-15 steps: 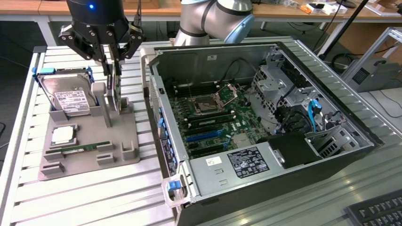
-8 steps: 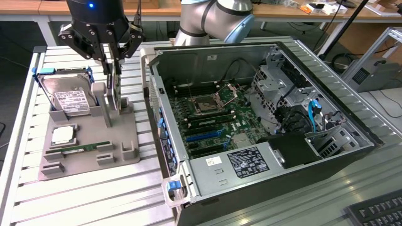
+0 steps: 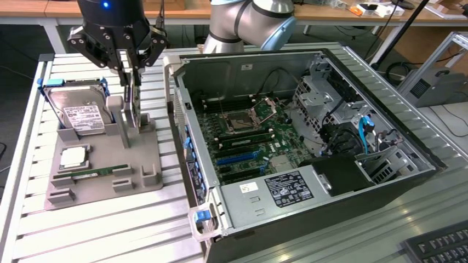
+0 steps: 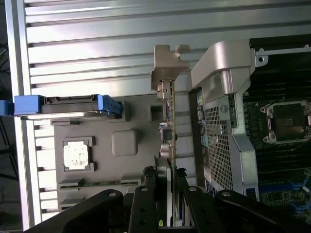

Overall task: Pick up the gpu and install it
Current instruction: 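Pick up the gpu and move the gpu toward the slot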

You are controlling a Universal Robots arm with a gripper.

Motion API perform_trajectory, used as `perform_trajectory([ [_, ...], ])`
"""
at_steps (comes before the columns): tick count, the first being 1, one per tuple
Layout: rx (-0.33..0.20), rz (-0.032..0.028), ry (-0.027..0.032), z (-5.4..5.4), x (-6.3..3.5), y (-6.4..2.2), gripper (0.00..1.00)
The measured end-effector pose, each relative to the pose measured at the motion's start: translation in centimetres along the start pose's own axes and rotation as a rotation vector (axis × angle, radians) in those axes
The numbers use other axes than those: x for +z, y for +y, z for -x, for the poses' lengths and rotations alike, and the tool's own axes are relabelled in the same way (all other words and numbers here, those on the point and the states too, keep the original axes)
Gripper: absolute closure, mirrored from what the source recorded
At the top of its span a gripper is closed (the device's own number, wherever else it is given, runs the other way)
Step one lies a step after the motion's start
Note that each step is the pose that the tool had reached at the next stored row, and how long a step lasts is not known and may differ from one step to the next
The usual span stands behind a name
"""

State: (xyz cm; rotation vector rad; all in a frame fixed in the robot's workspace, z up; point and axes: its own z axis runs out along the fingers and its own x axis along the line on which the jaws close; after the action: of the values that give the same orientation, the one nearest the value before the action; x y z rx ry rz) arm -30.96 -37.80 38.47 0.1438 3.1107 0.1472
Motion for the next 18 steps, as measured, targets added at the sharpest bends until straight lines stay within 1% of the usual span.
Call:
perform_trajectory([
  [5, 0.0, 0.0025, 0.0003, 0.0, -0.13, 0.01, 0.74],
  [18, 0.0, 0.0121, 0.0011, 0.01, -0.59, 0.05, 0.74],
])
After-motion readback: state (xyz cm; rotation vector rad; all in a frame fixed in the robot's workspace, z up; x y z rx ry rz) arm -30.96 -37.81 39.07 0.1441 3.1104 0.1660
